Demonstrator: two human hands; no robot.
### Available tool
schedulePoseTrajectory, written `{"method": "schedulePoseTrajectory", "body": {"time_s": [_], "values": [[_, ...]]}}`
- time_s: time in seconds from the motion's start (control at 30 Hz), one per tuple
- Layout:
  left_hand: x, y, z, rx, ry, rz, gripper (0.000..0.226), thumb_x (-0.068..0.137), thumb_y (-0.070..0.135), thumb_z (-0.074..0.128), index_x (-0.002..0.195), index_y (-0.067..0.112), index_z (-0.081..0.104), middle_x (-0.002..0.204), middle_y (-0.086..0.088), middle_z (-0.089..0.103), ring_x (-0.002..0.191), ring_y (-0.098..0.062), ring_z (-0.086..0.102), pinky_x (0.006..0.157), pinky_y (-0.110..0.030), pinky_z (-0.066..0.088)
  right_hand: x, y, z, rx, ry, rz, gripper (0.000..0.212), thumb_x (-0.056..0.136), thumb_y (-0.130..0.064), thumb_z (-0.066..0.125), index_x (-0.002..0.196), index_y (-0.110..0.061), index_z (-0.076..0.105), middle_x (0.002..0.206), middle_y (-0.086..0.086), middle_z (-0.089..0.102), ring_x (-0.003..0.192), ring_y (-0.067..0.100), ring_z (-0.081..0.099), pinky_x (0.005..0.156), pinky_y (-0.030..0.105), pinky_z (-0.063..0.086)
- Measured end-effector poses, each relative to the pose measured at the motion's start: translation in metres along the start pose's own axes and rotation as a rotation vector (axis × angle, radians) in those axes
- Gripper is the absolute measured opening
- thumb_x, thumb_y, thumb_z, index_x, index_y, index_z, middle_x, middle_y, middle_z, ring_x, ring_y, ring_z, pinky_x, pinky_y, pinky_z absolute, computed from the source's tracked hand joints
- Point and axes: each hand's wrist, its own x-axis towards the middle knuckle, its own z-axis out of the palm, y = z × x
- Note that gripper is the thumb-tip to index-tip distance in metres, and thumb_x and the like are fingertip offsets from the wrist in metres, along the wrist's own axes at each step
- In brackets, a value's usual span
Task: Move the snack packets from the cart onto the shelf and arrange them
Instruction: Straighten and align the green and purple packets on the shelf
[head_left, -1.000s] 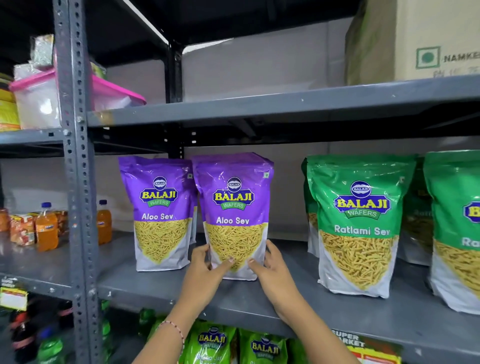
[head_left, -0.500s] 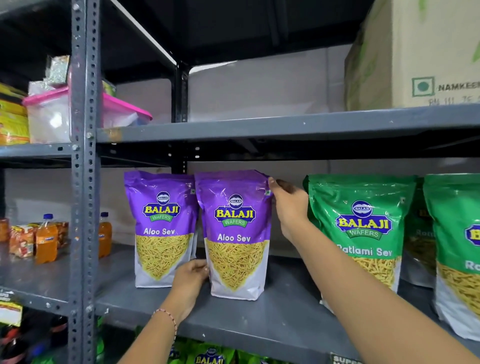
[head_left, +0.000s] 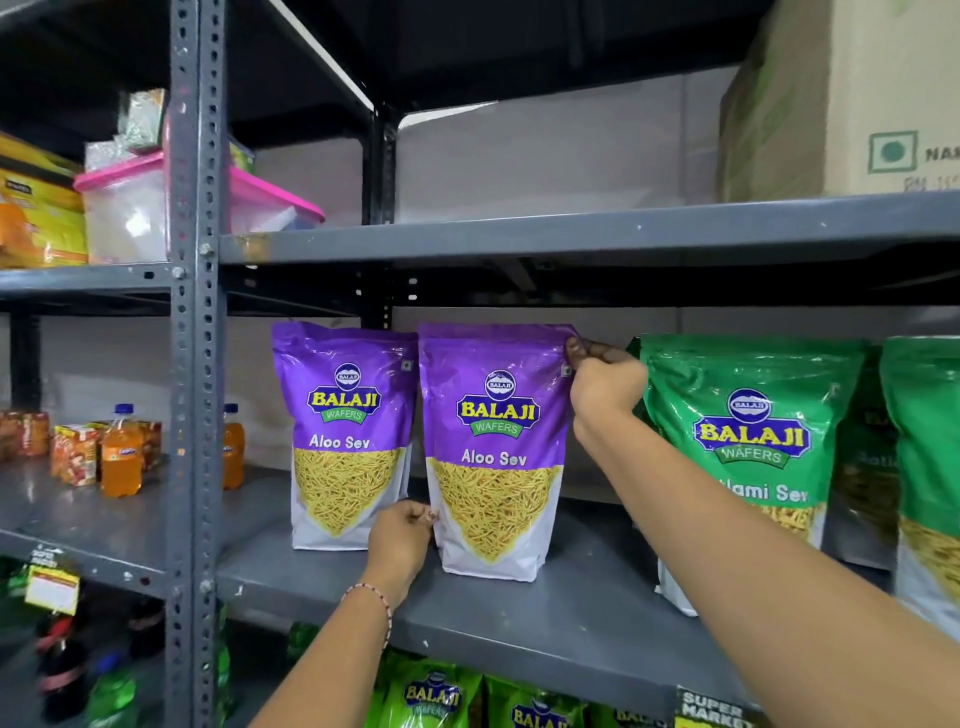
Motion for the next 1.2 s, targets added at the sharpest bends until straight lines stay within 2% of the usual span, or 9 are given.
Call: {"method": "schedulePoseTrajectory", "body": {"time_s": [0.17,0.33,0.5,0.6,0.67,0.77,0.93,1.07,1.2], "values": [[-0.001,0.0,0.001,0.002,-0.01,0.017,0.021,0.092,0.007,0.055,0.074,0.007,0.066,0.069,-0.007,0.065,0.068,-0.019,0.056,0.062,-0.027,0.041,-0.001,0.006,-0.004,-0.07,-0.022,-0.058,0.018,0.079,-0.015,0.076,0.09,-0.001,0.074,0.078,0.008,0.07,0.071,0.017,0.061,0.074,0.034,0.053],[0.002,-0.006,-0.002,-0.032,-0.067,0.012,0.021,0.09,0.005,0.054,0.073,0.012,0.065,0.068,-0.006,0.065,0.069,-0.024,0.057,0.071,-0.036,0.049,-0.011,0.009,-0.02,-0.131,-0.165,-0.069,0.018,0.08,-0.022,0.078,0.091,-0.011,0.07,0.082,0.003,0.071,0.076,0.017,0.064,0.077,0.034,0.054],[0.001,-0.007,0.0,-0.114,-0.075,-0.036,0.016,0.091,0.011,0.05,0.091,0.017,0.065,0.083,-0.014,0.066,0.074,-0.023,0.056,0.072,-0.033,0.045,-0.063,0.054,-0.07,-0.174,-0.428,0.148,0.061,0.072,-0.01,0.083,0.124,-0.005,0.053,0.109,0.016,0.072,0.095,0.026,0.071,0.083,0.038,0.058],[-0.006,0.003,0.0,-0.358,-0.186,-0.105,0.023,0.095,0.033,0.052,0.106,0.015,0.06,0.091,-0.008,0.063,0.083,-0.023,0.059,0.079,-0.039,0.049,-0.095,0.095,-0.105,-0.401,-0.568,0.247,0.09,0.051,-0.03,0.093,0.127,-0.017,0.047,0.114,0.007,0.07,0.105,0.022,0.069,0.092,0.045,0.056],[-0.011,0.008,0.008,-0.379,-0.293,-0.068,0.045,0.084,0.049,0.063,0.117,0.02,0.054,0.104,-0.004,0.062,0.1,-0.022,0.061,0.089,-0.041,0.049,-0.1,0.109,-0.119,-0.527,-0.578,0.257,0.083,0.052,-0.029,0.091,0.123,-0.023,0.049,0.11,0.001,0.071,0.1,0.017,0.069,0.09,0.039,0.057],[-0.019,0.01,0.006,-0.177,-0.32,0.045,0.091,0.051,0.056,0.086,0.126,0.026,0.045,0.12,0.003,0.064,0.113,-0.017,0.061,0.101,-0.039,0.048,-0.1,0.108,-0.114,-0.604,-0.601,0.235,0.066,0.062,-0.018,0.087,0.116,-0.028,0.051,0.111,0.0,0.07,0.098,0.017,0.069,0.083,0.03,0.057],[-0.017,0.009,0.0,-0.164,-0.345,0.065,0.087,0.034,0.059,0.091,0.108,0.038,0.051,0.12,0.002,0.069,0.113,-0.016,0.064,0.102,-0.044,0.049,-0.101,0.105,-0.106,-0.638,-0.635,0.195,0.069,0.067,-0.023,0.084,0.125,-0.025,0.046,0.121,0.004,0.066,0.106,0.019,0.065,0.091,0.036,0.055],[-0.028,0.021,-0.004,-0.158,-0.288,0.123,0.104,0.044,0.055,0.087,0.133,0.027,0.04,0.131,0.007,0.058,0.123,-0.014,0.054,0.105,-0.036,0.043,-0.108,0.074,-0.12,-0.576,-0.613,0.168,0.076,0.074,-0.027,0.081,0.138,-0.021,0.039,0.132,-0.003,0.053,0.118,0.012,0.052,0.098,0.029,0.045],[-0.068,0.038,-0.003,-0.153,0.056,0.401,0.07,0.081,0.042,0.07,0.141,0.02,0.039,0.145,0.006,0.045,0.135,-0.013,0.043,0.113,-0.034,0.034,-0.115,0.018,-0.202,-0.341,-0.168,-0.081,0.025,0.082,-0.014,0.074,0.105,-0.017,0.064,0.104,0.001,0.071,0.095,0.012,0.067,0.077,0.009,0.05]]}}
